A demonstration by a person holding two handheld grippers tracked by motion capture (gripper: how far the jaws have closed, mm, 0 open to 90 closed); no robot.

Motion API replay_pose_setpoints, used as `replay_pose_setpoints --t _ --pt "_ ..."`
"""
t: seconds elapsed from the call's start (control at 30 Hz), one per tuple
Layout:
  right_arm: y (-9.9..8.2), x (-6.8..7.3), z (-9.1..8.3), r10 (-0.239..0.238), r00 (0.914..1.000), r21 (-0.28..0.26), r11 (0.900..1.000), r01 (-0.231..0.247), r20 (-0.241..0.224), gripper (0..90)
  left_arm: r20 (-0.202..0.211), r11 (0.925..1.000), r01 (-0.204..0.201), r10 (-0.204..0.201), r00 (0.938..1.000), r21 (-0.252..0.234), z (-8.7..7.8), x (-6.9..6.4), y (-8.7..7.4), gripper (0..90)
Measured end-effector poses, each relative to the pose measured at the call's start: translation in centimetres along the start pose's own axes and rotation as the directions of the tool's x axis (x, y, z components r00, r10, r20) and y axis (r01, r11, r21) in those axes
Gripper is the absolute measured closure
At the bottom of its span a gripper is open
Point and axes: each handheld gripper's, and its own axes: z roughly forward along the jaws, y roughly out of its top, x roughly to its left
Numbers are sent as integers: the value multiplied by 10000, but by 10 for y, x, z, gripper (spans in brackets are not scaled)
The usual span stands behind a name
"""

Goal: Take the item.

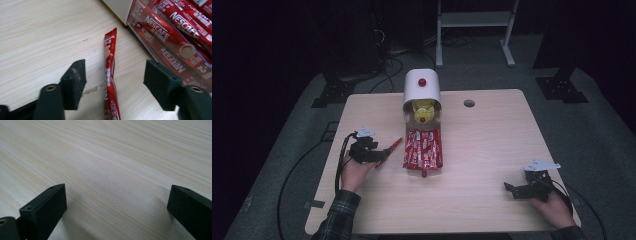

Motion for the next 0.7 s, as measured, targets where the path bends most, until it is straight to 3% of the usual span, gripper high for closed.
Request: replay_pose_setpoints --t 0.17,0.43,0.7 --pt "0 0 0 -11 10000 4 10000 11 5 15 -187 10000 -70 69 9998 -64 -8 -5 -7 252" --pt "0 0 0 -5 10000 1 10000 5 -9 15 -373 9995 -198 207 9991 240 -18 -12 -20 105" --pt "0 0 0 -6 10000 1 10000 6 -13 15 -308 9986 -239 254 9992 482 -26 -19 -35 51"
